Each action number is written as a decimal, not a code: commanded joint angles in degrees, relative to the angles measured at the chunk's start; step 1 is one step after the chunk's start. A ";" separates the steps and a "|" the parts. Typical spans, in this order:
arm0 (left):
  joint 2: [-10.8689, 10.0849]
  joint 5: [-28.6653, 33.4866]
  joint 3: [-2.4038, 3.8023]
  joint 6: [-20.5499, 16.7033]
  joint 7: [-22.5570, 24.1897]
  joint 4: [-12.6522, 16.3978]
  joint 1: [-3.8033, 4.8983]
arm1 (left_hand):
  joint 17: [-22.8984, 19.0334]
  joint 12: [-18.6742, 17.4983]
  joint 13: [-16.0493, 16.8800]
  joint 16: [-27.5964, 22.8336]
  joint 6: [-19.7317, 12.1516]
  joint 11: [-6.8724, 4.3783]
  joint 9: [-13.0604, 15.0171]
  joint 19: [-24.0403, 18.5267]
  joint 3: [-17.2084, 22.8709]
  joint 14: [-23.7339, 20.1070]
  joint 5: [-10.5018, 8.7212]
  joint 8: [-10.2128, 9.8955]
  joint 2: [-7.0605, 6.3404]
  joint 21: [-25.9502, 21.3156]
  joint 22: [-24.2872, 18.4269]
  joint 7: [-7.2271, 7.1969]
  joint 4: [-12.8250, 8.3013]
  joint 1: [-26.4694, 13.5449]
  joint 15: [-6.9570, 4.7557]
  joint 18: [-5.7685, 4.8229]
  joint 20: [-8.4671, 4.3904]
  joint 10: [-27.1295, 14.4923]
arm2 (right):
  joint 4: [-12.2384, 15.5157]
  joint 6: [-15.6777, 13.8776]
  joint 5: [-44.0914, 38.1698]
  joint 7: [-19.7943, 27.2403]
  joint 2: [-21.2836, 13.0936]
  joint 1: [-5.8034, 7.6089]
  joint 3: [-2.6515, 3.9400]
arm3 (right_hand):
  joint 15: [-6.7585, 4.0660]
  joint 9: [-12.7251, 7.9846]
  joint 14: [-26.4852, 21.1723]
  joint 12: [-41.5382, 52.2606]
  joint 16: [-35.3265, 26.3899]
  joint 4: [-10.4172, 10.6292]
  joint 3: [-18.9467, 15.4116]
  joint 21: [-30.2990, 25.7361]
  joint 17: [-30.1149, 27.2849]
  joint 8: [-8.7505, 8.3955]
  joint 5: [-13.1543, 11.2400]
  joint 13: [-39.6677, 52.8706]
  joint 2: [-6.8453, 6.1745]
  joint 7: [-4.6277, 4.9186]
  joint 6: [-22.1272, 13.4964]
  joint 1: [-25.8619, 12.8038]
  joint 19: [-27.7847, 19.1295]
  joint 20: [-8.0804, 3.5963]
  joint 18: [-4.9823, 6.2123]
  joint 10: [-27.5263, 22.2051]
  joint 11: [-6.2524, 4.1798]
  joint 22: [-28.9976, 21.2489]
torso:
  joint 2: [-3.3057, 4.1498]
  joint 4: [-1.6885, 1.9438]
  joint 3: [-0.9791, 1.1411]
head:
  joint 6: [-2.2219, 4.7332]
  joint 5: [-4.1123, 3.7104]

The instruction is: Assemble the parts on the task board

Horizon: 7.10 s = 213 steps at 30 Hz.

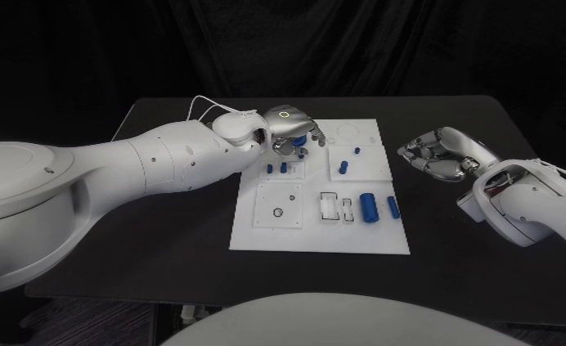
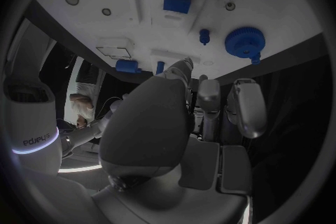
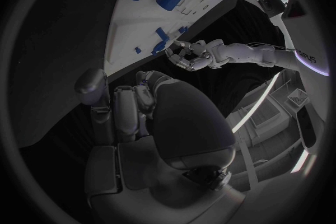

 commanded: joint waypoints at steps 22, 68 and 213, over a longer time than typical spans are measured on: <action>1.58 -1.11 0.06 4.85 -2.91 -3.59 -1.49 | -1.39 2.87 0.30 0.18 3.93 0.17 -1.51 0.32 0.14 -0.55 -0.48 1.11 0.30 -1.08 9.31 1.46 -0.52 -2.55 0.50 -0.07 0.40 2.72 | -0.01 0.15 0.03 -0.41 0.13 -0.11 0.05 | -0.11 0.04 0.48 0.14 0.10 -0.15 0.24 0.23 1.86 0.04 0.47 -0.05 -0.52 0.15 0.11 -0.21 0.33 0.03 0.56 0.25 0.07 6.68 | -0.14 0.05 0.01 | -0.01 0.27; 2.85 -1.11 0.06 0.19 -1.94 -6.45 -3.04 | -2.03 5.86 0.18 1.09 8.49 -2.34 -2.18 1.38 3.23 -0.50 1.02 2.94 2.04 0.56 10.05 3.62 -4.25 -2.69 -0.71 -0.51 0.13 11.02 | -0.04 1.09 0.03 -1.08 0.11 -0.12 0.05 | -0.11 0.00 0.44 0.07 -0.01 -0.17 0.35 -0.05 1.76 -0.07 0.55 -0.15 -0.43 0.18 -0.07 -0.20 0.25 0.01 0.60 0.19 0.08 6.61 | -0.14 0.04 0.03 | -0.01 0.15; -6.54 -1.15 0.02 3.13 -8.78 2.13 -2.65 | -8.10 -1.36 -2.45 -3.56 10.99 -1.87 -3.29 1.76 5.74 -0.91 -2.04 2.58 0.67 0.86 10.20 4.48 -5.58 -4.04 -0.61 -0.66 0.11 19.10 | -0.89 2.85 0.03 -1.78 1.03 -1.13 0.05 | -0.09 0.05 0.24 -0.17 -0.33 -0.43 0.73 -0.69 1.48 -0.06 0.54 -0.49 -0.23 0.18 0.03 -0.14 0.02 -0.01 0.69 -0.14 0.10 6.45 | -0.15 0.06 0.02 | -0.01 -0.09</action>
